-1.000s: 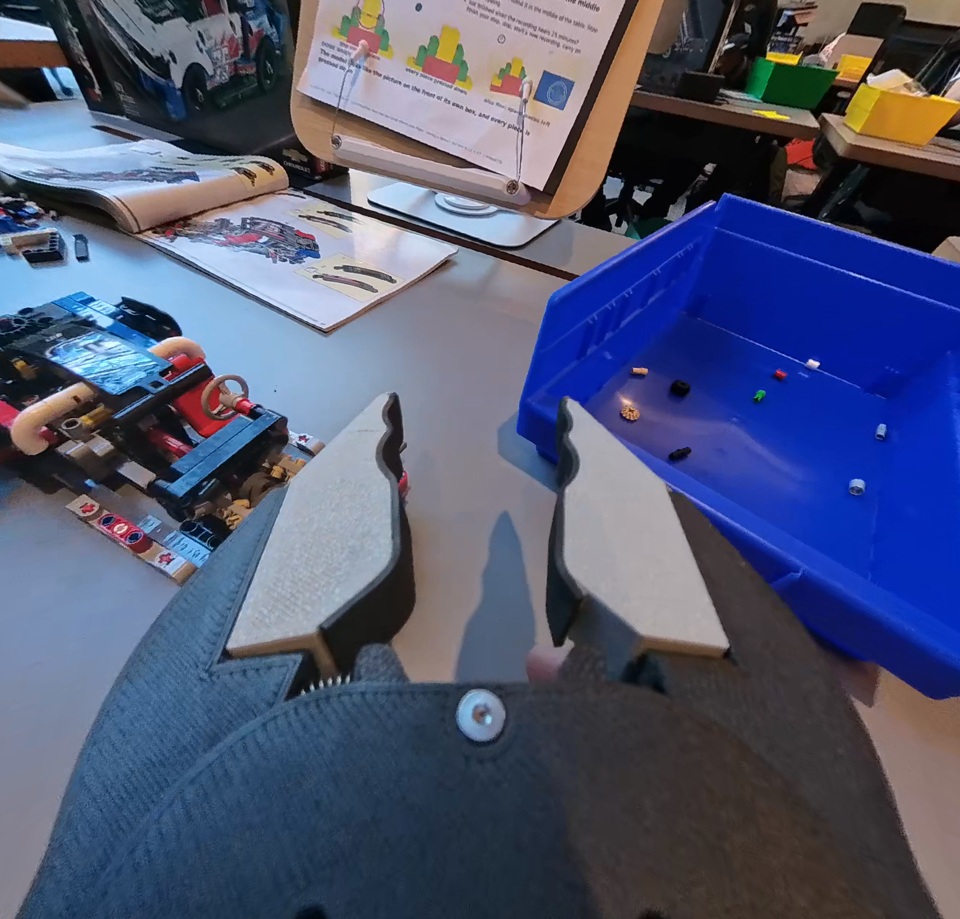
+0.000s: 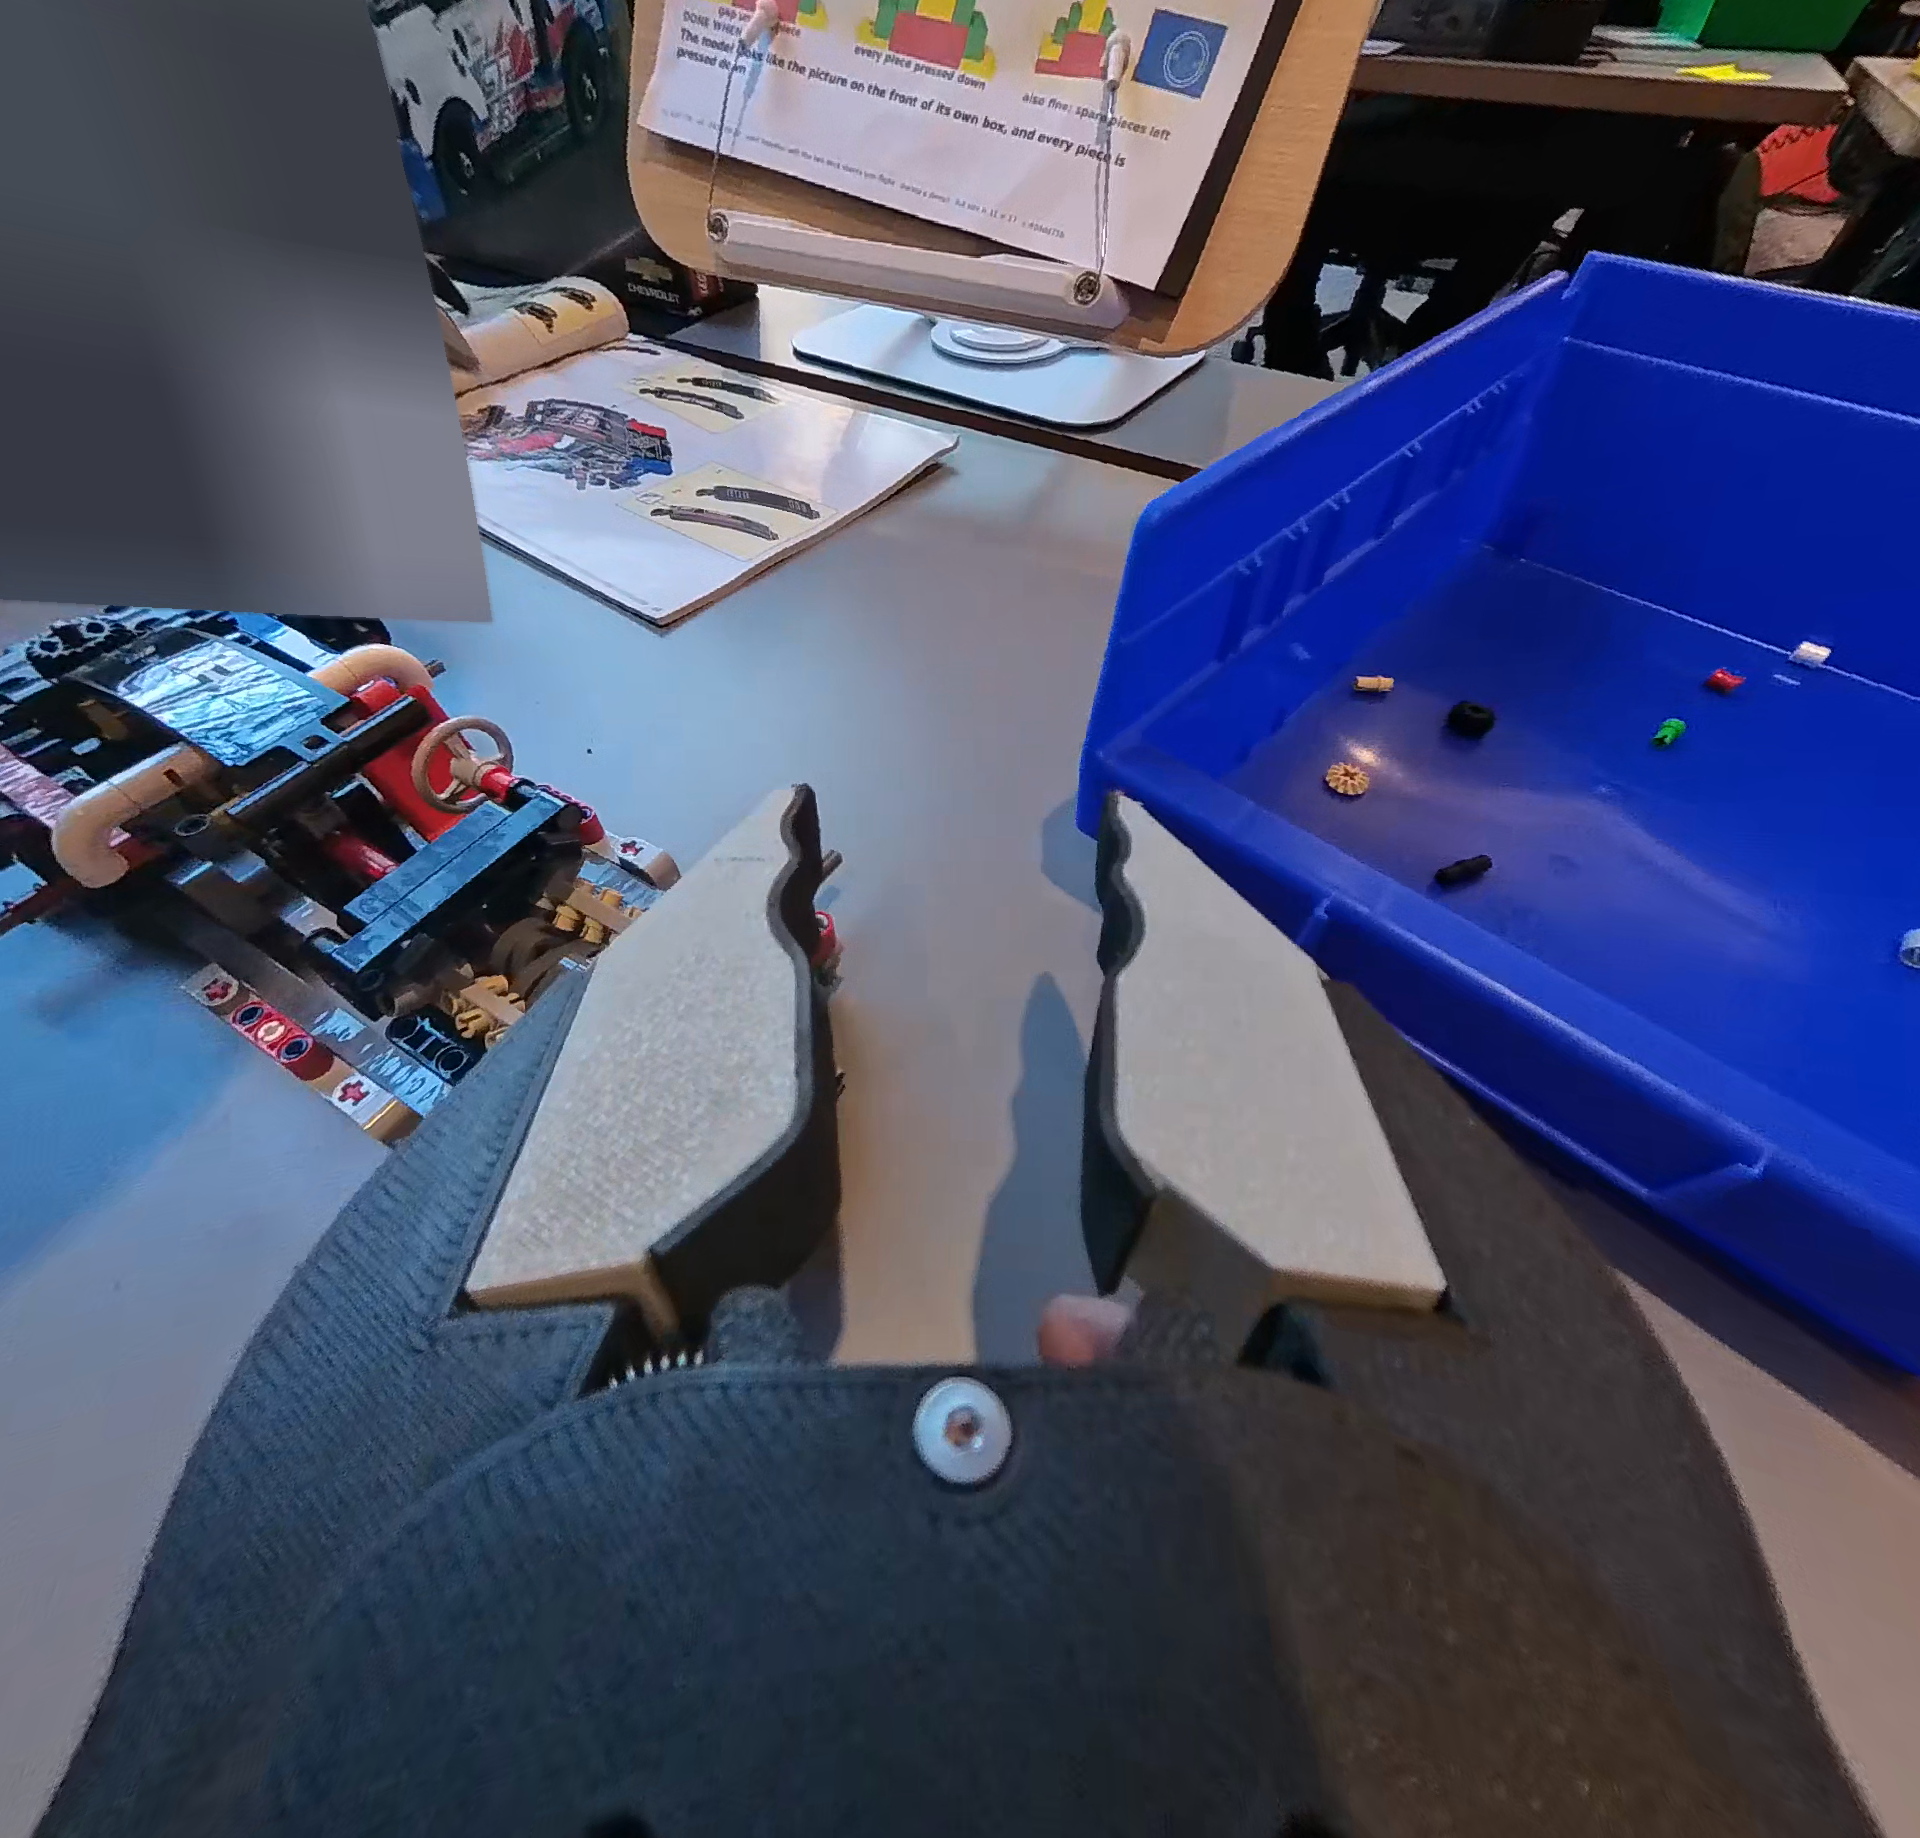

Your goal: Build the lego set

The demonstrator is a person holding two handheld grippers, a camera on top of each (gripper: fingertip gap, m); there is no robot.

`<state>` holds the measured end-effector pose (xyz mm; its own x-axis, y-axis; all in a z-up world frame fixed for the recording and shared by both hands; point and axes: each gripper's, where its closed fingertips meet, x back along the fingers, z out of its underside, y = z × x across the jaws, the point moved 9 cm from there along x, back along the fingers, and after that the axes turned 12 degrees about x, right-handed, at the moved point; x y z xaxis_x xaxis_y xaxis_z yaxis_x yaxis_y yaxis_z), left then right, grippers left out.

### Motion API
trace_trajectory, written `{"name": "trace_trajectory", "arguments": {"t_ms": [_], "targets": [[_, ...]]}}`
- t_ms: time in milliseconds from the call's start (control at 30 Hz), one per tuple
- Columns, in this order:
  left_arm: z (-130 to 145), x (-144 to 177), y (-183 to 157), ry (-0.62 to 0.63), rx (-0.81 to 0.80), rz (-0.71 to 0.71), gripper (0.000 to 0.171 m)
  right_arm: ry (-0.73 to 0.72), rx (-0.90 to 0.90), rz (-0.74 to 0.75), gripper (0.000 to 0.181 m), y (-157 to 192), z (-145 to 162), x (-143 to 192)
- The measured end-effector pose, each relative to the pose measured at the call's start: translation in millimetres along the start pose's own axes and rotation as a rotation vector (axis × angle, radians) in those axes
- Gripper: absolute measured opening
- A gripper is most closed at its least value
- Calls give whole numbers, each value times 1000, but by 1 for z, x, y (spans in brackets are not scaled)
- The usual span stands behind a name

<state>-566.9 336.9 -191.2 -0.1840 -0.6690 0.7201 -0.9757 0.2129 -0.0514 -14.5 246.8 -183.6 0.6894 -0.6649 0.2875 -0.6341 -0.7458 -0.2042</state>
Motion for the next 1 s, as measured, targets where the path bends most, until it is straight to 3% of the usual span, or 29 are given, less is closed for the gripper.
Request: {"name": "trace_trajectory", "arguments": {"t_ms": [133, 233, 333, 500, 667, 833, 1000], "targets": [[-11, 32, -14, -48, -30, -13, 61, -6, 14, -4, 51, 1, -1, 0], [-14, 79, -29, -94, -38, -32, 69, -13, 19, -10, 51, 3, -3, 0], [-1, 134, -48, -141, -23, -47, 71, -23, 43, -3, 51, 5, -6, 2], [53, 218, -77, -144, 1, -92, 70, -40, 61, 8, 51, 8, -9, 6], [121, 271, -88, -113, 61, -131, 68, -45, 69, 23, 50, 10, -8, 8], [172, 308, -84, -147, 157, -197, 65, -39, 75, 49, 50, 9, -6, 8], [213, 315, -72, -110, 188, -243, 61, -24, 59, 59, 49, 9, -2, 7]]}}
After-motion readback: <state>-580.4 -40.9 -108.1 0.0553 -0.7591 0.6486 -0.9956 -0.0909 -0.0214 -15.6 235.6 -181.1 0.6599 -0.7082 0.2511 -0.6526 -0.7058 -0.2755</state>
